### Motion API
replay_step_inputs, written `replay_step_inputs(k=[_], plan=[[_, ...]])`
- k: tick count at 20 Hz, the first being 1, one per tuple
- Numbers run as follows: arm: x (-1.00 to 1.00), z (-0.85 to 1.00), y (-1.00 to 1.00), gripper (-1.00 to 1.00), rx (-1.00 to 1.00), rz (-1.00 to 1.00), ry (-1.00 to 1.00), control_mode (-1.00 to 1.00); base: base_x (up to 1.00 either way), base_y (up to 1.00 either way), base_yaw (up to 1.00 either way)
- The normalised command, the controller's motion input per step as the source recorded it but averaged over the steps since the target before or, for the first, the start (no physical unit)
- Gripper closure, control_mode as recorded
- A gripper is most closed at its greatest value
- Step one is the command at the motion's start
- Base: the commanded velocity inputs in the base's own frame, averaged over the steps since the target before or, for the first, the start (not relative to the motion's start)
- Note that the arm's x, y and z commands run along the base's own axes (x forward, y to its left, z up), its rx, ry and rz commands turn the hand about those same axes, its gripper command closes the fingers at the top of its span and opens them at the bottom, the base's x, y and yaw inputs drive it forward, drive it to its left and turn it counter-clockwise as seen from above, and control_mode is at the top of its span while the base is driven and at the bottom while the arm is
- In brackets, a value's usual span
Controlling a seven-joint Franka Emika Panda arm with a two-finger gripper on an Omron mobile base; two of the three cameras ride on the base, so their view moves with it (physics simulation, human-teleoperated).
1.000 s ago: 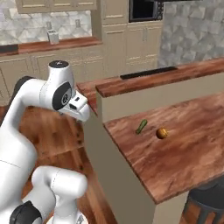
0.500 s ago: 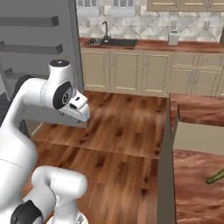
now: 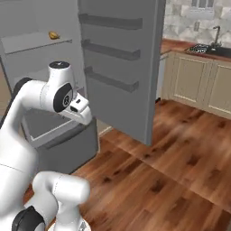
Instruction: Open the fridge, remove the orange, squash, and chicken drumstick, and place them on any counter.
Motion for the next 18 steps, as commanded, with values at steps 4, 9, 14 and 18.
replay_step_inputs(k=[4,9,14,18], plan=[[0.00,0.00,0.00,-1.00,0.00,0.00,0.00,1.00,0.92,0.00,0.63],[0.00,0.00,0.00,-1.00,0.00,0.00,0.00,1.00,1.00,-0.04,0.51],[0.00,0.00,0.00,-1.00,0.00,0.00,0.00,1.00,1.00,-0.27,0.40],[0.00,0.00,0.00,-1.00,0.00,0.00,0.00,1.00,1.00,-0.13,0.44]])
